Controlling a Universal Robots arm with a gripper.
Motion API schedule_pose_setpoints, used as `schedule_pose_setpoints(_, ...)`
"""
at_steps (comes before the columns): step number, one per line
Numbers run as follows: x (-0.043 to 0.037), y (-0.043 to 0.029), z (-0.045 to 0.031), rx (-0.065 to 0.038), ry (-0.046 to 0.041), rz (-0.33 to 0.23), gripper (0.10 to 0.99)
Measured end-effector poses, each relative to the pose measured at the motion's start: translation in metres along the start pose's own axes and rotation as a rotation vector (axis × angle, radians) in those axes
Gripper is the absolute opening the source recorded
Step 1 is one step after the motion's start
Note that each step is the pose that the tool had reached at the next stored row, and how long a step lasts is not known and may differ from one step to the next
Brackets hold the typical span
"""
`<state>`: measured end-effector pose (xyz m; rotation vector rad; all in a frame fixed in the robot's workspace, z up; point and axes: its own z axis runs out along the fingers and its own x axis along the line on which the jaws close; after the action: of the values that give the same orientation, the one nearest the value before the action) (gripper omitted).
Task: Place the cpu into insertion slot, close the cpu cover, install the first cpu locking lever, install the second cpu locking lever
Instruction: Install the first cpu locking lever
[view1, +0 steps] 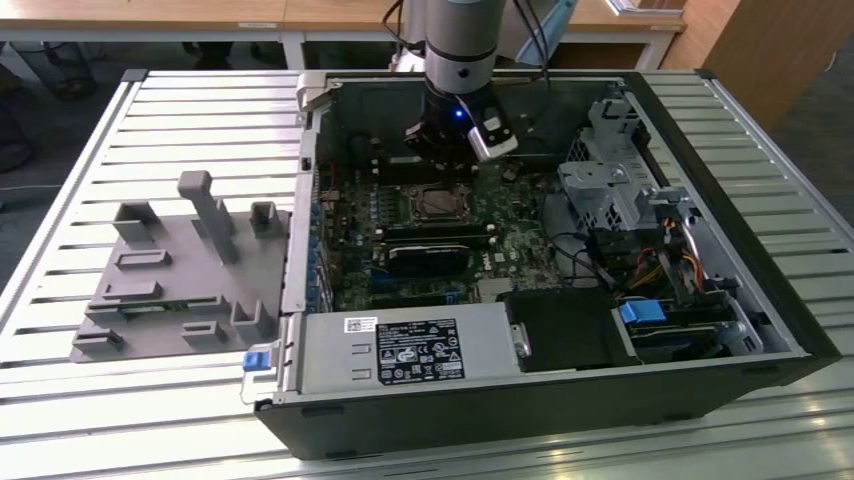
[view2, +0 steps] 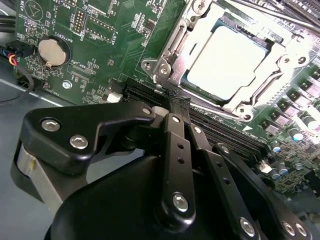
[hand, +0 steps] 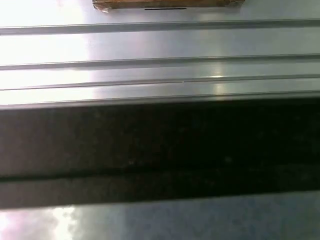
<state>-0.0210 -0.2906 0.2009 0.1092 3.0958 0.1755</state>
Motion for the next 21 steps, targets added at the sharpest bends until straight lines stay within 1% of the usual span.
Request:
schedule_pose_setpoints(7, -0.0001, -0.0002, 0.0016, 0.001, 0.0001, 0.000, 0.106)
schedule_pose_setpoints(11, -0.0003, 0.0001, -0.0009, 0.001, -0.0001, 0.000, 0.106)
schedule_pose_setpoints(13, -0.0003, 0.0001, -0.0008, 0.000, -0.0001, 0.000, 0.106)
schedule_pose_setpoints(18, -0.0004, -0.0002, 0.0018, 0.003, 0.0000, 0.000, 0.106)
schedule_pose_setpoints(21, -0.0003, -0.0003, 0.0021, 0.004, 0.0000, 0.000, 0.106)
